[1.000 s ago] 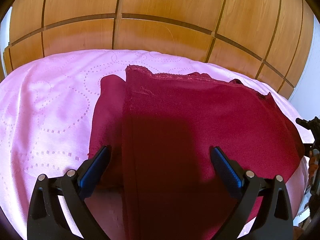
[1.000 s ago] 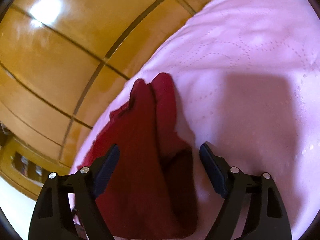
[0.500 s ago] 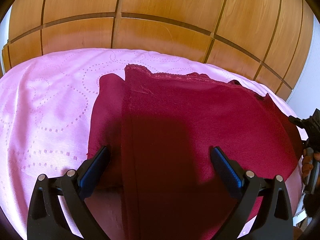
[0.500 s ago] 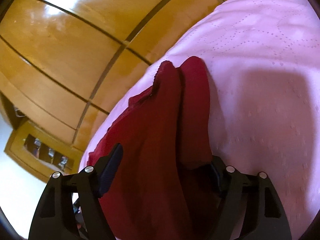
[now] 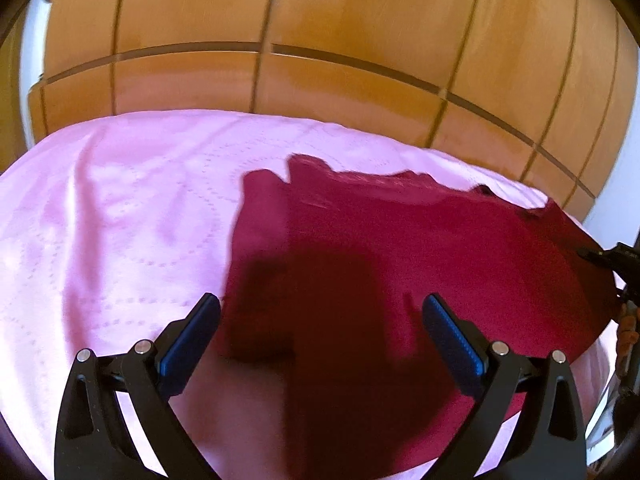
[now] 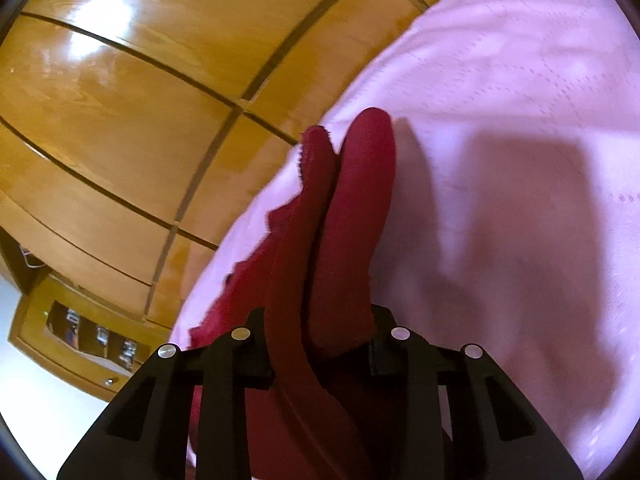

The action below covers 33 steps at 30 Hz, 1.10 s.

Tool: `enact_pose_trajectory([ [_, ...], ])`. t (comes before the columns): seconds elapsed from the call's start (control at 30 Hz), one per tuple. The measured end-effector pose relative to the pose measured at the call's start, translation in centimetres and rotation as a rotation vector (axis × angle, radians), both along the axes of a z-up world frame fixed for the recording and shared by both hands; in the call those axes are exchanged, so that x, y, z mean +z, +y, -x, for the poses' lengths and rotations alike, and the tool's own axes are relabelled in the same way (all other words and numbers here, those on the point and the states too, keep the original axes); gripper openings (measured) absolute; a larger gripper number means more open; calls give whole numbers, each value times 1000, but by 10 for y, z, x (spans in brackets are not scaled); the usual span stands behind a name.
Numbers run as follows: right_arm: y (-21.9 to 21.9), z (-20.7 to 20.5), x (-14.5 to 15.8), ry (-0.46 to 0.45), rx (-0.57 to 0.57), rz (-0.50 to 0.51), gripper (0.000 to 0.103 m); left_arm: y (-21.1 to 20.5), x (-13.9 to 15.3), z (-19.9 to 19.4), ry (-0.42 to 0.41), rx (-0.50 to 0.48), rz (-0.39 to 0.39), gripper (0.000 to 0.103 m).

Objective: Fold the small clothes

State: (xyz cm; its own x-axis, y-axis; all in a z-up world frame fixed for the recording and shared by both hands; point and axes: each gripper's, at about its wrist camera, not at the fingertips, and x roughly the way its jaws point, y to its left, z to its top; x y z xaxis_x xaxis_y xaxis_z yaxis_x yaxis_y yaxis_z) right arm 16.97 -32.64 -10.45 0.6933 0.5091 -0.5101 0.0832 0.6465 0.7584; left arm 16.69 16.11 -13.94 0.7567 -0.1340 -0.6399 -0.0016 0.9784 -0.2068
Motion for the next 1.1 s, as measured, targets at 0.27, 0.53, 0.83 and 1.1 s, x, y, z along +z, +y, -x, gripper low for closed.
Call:
enact_pose_trajectory([
  [0.27,48,-4,50,-35,53,28,30,49,-8,13,53,133,98,101],
  [0.53,104,-9,94,-105,143,15,30,68,-17,20,75,160,126,101],
  [0.83,186,-15,100,-92,304,-2,30,74,-19,29,73,143,138,101],
  [1.1,261,-22,75,2,404,5,30,84,-21,44,64,151,164,101],
])
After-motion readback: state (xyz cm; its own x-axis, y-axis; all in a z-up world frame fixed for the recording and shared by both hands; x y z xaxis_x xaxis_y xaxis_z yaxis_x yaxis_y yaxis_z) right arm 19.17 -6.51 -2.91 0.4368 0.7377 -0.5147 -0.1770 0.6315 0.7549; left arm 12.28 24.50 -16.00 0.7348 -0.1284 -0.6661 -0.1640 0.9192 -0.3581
